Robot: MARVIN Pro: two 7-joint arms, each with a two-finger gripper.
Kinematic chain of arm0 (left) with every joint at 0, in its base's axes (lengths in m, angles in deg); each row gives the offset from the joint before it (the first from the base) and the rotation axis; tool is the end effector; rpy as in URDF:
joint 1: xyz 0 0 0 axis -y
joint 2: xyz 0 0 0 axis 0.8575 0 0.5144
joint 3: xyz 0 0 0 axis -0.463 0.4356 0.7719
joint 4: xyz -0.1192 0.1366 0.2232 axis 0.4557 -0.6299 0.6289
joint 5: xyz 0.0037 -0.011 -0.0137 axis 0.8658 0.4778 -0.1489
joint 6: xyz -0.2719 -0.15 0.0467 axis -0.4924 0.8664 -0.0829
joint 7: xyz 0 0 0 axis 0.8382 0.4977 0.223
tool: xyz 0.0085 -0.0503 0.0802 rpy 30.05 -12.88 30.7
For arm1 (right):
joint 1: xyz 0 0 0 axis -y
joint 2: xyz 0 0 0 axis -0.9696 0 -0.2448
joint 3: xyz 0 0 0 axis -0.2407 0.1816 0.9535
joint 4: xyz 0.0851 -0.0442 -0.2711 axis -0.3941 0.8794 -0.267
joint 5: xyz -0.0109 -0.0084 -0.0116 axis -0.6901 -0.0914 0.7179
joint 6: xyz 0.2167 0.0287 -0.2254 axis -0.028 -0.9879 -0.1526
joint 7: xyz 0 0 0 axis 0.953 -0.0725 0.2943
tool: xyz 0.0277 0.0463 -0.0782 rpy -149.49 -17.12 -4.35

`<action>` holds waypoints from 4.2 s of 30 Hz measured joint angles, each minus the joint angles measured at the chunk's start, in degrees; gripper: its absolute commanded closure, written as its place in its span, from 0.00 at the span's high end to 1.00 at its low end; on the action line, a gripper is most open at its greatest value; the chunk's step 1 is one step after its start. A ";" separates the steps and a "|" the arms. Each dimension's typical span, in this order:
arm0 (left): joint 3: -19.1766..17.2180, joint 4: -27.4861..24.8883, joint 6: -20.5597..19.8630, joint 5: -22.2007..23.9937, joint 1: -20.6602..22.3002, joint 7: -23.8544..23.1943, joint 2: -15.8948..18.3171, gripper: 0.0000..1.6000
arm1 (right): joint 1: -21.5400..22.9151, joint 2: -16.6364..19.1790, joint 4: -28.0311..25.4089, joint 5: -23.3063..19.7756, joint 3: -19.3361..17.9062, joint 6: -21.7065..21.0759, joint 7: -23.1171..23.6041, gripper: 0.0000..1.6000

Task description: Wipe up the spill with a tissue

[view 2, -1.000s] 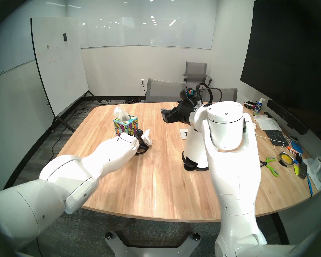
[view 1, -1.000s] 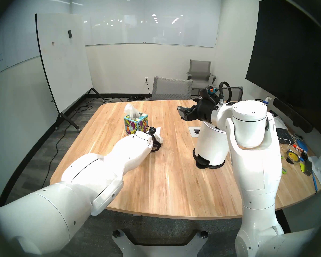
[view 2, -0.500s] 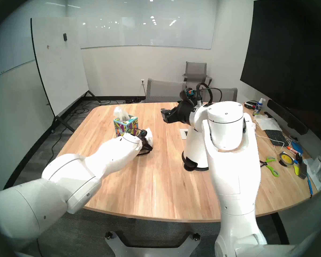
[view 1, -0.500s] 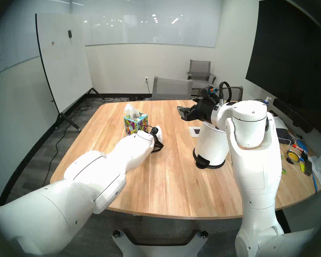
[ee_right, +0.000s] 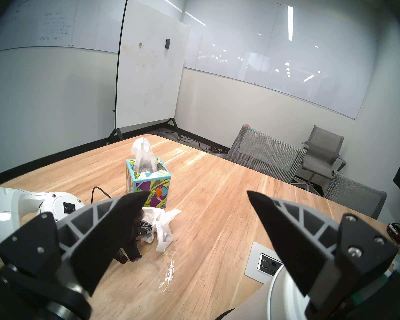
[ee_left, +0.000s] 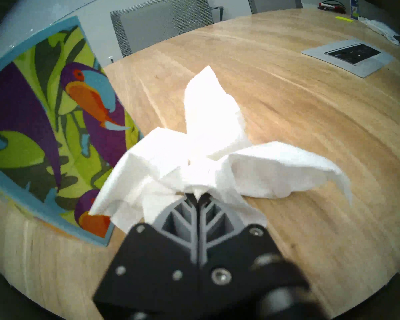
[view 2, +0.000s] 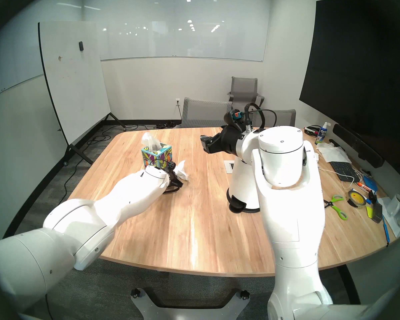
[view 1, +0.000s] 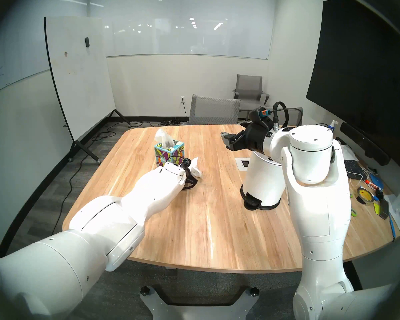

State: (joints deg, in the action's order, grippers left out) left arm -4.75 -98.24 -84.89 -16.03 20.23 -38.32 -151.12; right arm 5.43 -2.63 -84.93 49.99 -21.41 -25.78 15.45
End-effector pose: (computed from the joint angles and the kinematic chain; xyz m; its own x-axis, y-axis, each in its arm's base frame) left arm 0.5950 -0.0789 -0.3357 0.4731 -0.3900 0.7900 -0.3722 -0.9012 -0.2220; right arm 0.4199 0.0465 -0.0659 0.0790 0.3144 0.9460 0.4691 -0.8491 0.2430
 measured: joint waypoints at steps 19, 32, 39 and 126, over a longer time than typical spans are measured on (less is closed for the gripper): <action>-2.95 -14.93 -3.43 2.55 -3.21 -2.50 5.77 0.00 | 0.00 0.00 0.04 0.00 0.00 0.00 0.00 1.00; -4.34 -24.67 -3.15 3.64 -7.85 -3.22 9.65 0.00 | 0.00 0.00 0.06 0.00 0.00 0.00 0.00 1.00; -5.37 -29.98 -2.81 4.10 -11.05 -1.67 11.82 0.00 | 0.00 0.00 0.07 0.00 0.00 0.00 -0.01 1.00; -17.83 -76.66 -9.79 11.45 -32.12 22.53 17.08 0.00 | 0.06 0.20 -0.46 0.02 0.05 -0.01 0.20 1.00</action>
State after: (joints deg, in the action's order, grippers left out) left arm -22.58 -174.90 -94.68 -4.58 -11.88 -15.79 -134.04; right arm 5.49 -2.43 -85.39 50.01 -21.37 -25.79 15.65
